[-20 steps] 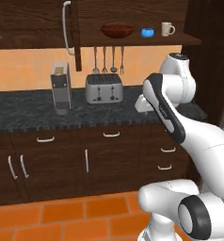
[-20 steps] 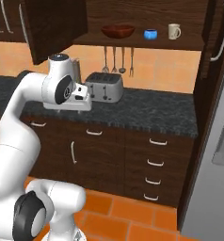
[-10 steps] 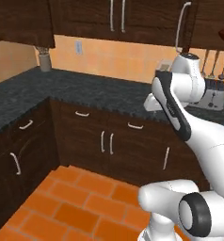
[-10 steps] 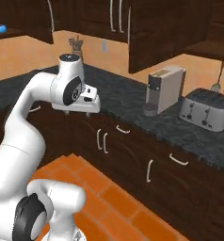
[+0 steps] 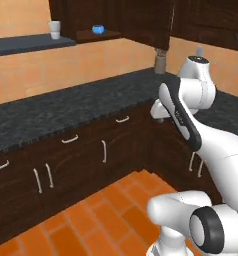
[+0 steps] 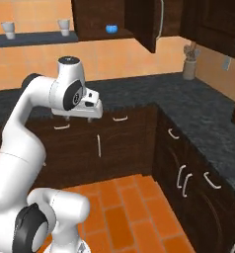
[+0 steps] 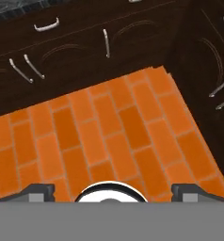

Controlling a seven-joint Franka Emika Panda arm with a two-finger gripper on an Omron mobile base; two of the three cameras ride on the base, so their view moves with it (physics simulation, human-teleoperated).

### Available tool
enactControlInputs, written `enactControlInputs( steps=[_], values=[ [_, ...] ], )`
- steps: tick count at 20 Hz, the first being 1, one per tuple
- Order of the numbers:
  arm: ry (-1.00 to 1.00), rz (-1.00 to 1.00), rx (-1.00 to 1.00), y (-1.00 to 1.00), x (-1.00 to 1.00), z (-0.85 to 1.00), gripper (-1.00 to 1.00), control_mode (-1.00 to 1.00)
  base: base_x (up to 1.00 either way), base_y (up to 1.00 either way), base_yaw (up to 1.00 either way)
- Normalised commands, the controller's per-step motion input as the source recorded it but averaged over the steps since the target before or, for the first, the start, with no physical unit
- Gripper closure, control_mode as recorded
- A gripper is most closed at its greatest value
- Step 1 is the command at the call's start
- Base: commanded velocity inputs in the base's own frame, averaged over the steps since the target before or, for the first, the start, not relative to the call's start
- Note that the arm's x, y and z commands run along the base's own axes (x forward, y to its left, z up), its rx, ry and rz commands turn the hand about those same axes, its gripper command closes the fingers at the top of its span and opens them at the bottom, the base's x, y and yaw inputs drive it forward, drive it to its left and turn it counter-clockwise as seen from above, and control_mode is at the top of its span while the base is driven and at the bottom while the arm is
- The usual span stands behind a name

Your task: Gather all objects into one cabinet and sort the glasses and bowls to opposite sides.

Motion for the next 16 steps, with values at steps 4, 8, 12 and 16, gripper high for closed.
enactControlInputs(
  steps=[4, 8, 12, 16],
  values=[
    [0.00, 0.00, 0.00, 0.00, 0.00, 0.00, -1.00, 1.00, 1.00, -0.37, 0.53],
    [0.00, 0.00, 0.00, 0.00, 0.00, 0.00, -1.00, 1.00, 0.96, -0.57, 0.22],
    [0.00, 0.00, 0.00, 0.00, 0.00, 0.00, -1.00, 1.00, 0.98, -0.59, 0.19],
    [0.00, 0.00, 0.00, 0.00, 0.00, 0.00, -1.00, 1.00, 0.92, -0.25, 0.23]
  ],
)
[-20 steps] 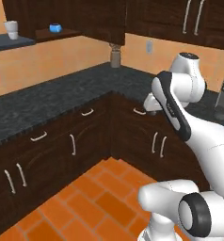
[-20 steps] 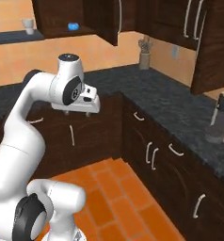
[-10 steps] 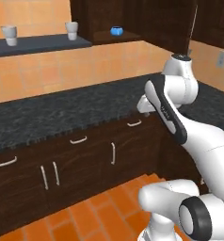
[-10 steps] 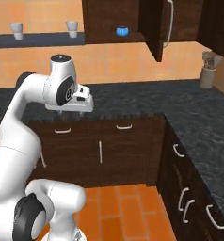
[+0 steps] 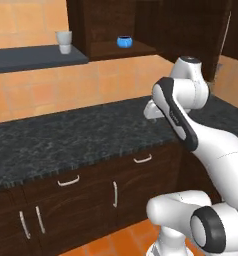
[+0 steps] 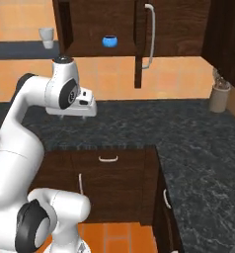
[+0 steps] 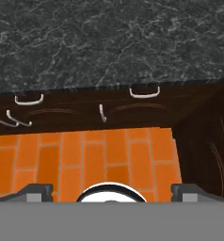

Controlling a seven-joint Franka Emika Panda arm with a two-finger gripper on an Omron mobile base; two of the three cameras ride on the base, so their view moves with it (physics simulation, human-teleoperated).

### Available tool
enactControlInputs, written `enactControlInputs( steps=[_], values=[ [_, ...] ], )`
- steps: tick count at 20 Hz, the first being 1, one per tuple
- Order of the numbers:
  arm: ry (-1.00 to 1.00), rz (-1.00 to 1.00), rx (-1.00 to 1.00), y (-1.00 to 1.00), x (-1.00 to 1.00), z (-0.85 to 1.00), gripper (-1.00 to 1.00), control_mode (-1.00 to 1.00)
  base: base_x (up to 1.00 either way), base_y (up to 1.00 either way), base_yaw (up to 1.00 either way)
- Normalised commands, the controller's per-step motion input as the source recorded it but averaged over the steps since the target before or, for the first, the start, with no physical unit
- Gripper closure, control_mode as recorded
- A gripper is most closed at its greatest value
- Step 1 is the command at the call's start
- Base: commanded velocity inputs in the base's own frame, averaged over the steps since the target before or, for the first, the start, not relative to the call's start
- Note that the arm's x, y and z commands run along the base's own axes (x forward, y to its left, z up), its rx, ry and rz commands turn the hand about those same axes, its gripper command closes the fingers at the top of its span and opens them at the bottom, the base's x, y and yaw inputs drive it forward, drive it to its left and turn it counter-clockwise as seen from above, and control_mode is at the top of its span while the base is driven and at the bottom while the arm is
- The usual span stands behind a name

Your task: Gather all objects into one cabinet and sort the glasses and bowls to opposite sides.

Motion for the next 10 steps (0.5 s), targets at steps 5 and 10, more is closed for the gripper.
enactControlInputs(
  steps=[5, 10],
  values=[
    [0.00, 0.00, 0.00, 0.00, 0.00, 0.00, -1.00, 1.00, 0.84, -0.17, 0.21],
    [0.00, 0.00, 0.00, 0.00, 0.00, 0.00, -1.00, 1.00, 0.72, -0.44, 0.09]
  ],
)
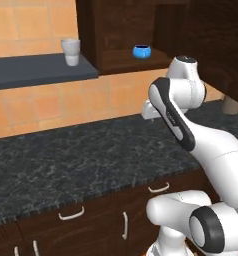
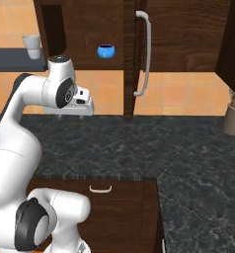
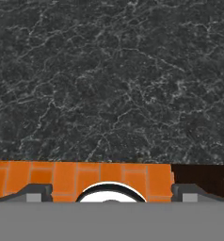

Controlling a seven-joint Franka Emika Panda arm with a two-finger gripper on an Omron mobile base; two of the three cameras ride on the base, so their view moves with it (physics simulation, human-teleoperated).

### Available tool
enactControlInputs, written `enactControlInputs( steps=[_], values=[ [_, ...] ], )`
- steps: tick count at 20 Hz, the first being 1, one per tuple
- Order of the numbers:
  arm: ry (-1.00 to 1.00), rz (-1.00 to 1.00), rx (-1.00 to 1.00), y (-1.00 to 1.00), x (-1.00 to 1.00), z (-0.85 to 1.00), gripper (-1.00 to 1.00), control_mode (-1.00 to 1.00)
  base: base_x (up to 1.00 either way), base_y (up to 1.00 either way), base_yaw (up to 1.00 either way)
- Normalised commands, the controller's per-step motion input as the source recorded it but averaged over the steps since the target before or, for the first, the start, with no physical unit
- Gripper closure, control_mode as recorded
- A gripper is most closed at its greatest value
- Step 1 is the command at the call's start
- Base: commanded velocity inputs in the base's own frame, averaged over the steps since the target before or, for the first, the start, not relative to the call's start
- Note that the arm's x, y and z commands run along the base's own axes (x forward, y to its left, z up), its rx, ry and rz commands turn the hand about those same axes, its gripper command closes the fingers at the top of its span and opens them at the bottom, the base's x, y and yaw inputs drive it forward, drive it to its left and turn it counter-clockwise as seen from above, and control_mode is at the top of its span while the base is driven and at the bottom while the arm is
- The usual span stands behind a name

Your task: Gather all objects into one cabinet and sort the glasses and bowls to opposite sides.

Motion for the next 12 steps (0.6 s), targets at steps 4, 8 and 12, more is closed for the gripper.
enactControlInputs(
  steps=[4, 8, 12],
  values=[
    [0.00, 0.00, 0.00, 0.00, 0.00, 0.00, -1.00, 1.00, 0.40, -0.46, 0.02],
    [0.00, 0.00, 0.00, 0.00, 0.00, 0.00, -1.00, 1.00, 0.26, -0.08, 0.12],
    [0.00, 0.00, 0.00, 0.00, 0.00, 0.00, -1.00, 1.00, 0.00, 0.00, 0.00]
  ],
)
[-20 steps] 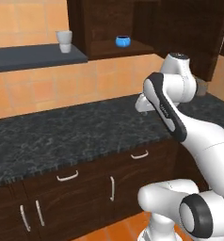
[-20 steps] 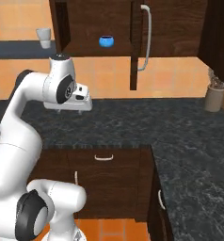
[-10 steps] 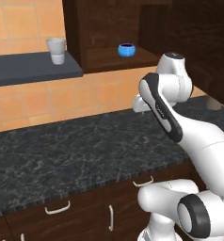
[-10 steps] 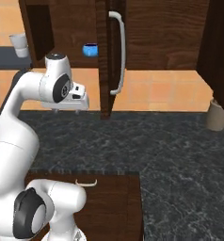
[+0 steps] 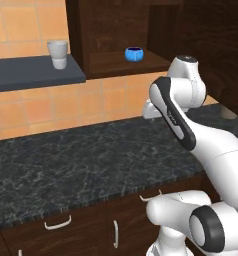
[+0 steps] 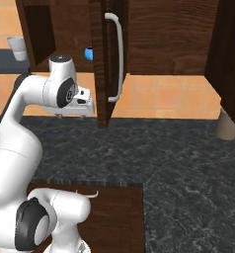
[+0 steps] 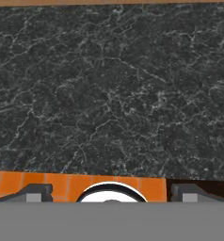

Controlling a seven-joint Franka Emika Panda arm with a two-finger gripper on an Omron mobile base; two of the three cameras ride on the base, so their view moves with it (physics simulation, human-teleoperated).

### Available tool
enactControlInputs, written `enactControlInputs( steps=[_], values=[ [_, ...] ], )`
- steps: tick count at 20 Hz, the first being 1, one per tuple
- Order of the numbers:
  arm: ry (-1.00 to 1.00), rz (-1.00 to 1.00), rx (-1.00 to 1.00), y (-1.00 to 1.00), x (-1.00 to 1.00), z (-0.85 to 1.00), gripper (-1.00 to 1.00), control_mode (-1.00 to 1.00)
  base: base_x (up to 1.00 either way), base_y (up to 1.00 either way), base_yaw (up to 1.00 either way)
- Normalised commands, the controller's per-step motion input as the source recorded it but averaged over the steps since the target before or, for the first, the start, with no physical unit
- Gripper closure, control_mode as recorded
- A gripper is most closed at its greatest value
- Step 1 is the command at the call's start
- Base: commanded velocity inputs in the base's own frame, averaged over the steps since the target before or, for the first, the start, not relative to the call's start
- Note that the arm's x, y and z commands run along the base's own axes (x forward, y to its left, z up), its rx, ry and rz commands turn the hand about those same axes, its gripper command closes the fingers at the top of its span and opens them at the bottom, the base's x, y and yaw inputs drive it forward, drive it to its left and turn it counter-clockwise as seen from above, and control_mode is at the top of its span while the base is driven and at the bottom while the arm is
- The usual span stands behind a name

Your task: Gather all objects into one cabinet and sort the glasses and bowls to opposite sides.

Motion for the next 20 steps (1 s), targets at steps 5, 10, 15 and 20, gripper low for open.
enactControlInputs(
  steps=[5, 10, 15, 20],
  values=[
    [0.00, 0.00, 0.00, 0.00, 0.00, 0.00, -1.00, 1.00, 0.37, 0.00, 0.00],
    [0.00, 0.00, 0.00, 0.00, 0.00, 0.00, -1.00, 1.00, 0.02, 0.00, 0.03],
    [0.00, 0.00, 0.00, 0.00, 0.00, 0.00, -1.00, 1.00, 0.23, 0.05, 0.02],
    [-0.21, 0.00, -0.08, 0.44, 0.13, 0.41, -1.00, -1.00, 0.00, 0.00, 0.00]
  ],
)
